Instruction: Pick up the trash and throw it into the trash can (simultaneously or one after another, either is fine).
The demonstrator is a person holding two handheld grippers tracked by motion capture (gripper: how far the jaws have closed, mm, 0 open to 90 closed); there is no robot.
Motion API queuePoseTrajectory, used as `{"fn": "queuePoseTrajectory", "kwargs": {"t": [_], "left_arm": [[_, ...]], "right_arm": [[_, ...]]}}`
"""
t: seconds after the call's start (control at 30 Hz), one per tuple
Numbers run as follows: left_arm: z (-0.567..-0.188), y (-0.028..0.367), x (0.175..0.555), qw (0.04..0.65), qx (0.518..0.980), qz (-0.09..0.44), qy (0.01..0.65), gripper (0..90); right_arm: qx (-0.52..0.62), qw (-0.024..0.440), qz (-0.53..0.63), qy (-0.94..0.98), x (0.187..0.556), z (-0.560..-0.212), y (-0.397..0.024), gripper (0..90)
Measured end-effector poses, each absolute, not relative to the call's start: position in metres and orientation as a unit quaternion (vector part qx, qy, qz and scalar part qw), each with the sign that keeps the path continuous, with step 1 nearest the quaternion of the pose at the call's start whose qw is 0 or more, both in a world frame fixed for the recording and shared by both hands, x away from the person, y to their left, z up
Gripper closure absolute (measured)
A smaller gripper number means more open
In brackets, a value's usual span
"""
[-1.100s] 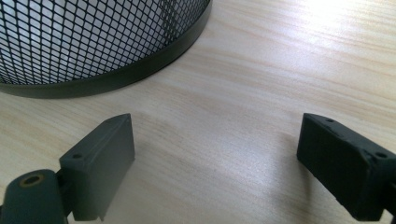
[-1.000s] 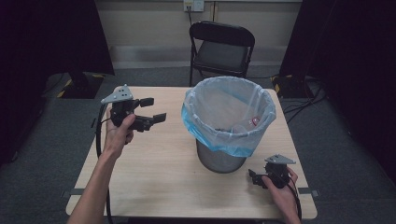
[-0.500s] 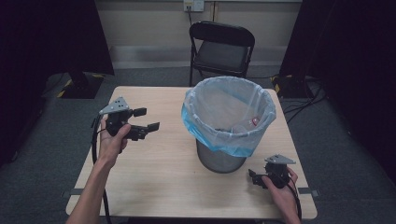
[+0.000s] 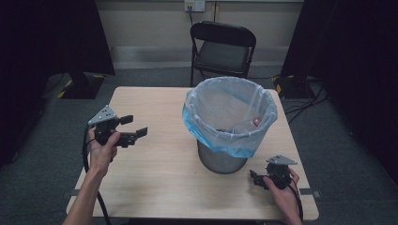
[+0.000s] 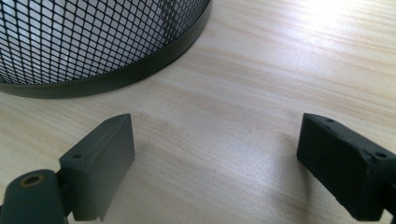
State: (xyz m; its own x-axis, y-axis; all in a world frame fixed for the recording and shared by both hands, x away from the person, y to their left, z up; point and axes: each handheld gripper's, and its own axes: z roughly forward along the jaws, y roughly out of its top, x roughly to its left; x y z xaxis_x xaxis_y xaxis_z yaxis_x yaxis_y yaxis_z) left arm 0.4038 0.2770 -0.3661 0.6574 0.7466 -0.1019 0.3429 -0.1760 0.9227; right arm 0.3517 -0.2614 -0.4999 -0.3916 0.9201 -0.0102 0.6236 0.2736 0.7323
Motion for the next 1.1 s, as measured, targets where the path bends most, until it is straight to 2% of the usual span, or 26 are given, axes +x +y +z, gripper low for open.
{"fn": "queuePoseTrajectory", "kwargs": {"t": [0.33,0.57,1.1], "left_arm": [[-0.392,0.297,0.396,0.495,0.751,0.199,0.39,15.9],[-0.414,0.308,0.39,0.475,0.761,0.181,0.403,15.9],[-0.463,0.306,0.376,0.413,0.785,0.161,0.434,15.8]], "right_arm": [[0.504,0.224,0.331,0.766,0.352,-0.5,-0.261,10.5],[0.504,0.224,0.331,0.766,0.352,-0.5,-0.261,10.5],[0.504,0.224,0.331,0.766,0.352,-0.5,-0.261,10.5]]}}
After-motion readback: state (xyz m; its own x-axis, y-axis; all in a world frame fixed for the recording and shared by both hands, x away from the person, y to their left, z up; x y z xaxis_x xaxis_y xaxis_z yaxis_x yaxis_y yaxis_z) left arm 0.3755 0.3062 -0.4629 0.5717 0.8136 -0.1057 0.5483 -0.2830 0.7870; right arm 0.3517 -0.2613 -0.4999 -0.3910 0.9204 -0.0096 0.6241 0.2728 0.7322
